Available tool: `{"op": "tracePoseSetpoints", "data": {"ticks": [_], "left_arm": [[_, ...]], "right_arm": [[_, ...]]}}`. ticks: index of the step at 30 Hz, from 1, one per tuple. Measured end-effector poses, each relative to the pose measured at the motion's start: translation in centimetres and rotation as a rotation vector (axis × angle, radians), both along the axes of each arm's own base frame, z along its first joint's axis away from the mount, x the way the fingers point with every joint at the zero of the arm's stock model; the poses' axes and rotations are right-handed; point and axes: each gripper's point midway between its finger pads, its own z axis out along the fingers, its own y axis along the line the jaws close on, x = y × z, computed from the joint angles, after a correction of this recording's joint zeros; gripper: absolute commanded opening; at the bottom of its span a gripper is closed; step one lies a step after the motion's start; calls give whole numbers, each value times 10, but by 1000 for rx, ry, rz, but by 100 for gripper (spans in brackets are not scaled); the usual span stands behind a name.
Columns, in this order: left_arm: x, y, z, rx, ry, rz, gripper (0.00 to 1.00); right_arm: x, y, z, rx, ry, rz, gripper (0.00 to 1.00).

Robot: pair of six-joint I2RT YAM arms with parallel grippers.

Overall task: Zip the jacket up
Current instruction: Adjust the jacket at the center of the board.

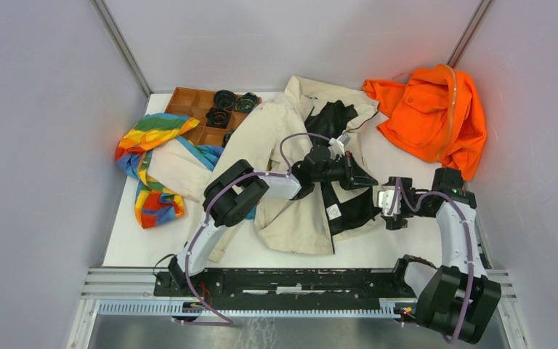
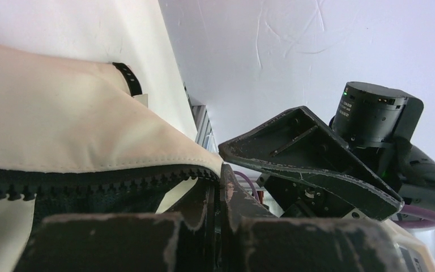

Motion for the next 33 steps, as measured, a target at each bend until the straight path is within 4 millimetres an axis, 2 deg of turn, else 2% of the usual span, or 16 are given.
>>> {"op": "tracePoseSetpoints", "data": {"ticks": [6, 14, 22, 26, 33], "left_arm": [[-1, 0, -1, 2, 10, -6, 2], [0, 0, -1, -1, 10, -5, 7], [1, 0, -3, -2, 23, -2, 19], [1, 0, -7, 3, 35, -2, 24], [0, 0, -7, 4, 36, -3, 28]], "right_arm": [[11, -6, -6, -3, -79, -94, 94], [29, -13, 10, 24, -162, -186, 87], [33, -13, 19, 76, -158, -241, 78], [34, -17, 18, 86, -136, -282, 76], [33, -26, 12, 74, -114, -342, 72]]}}
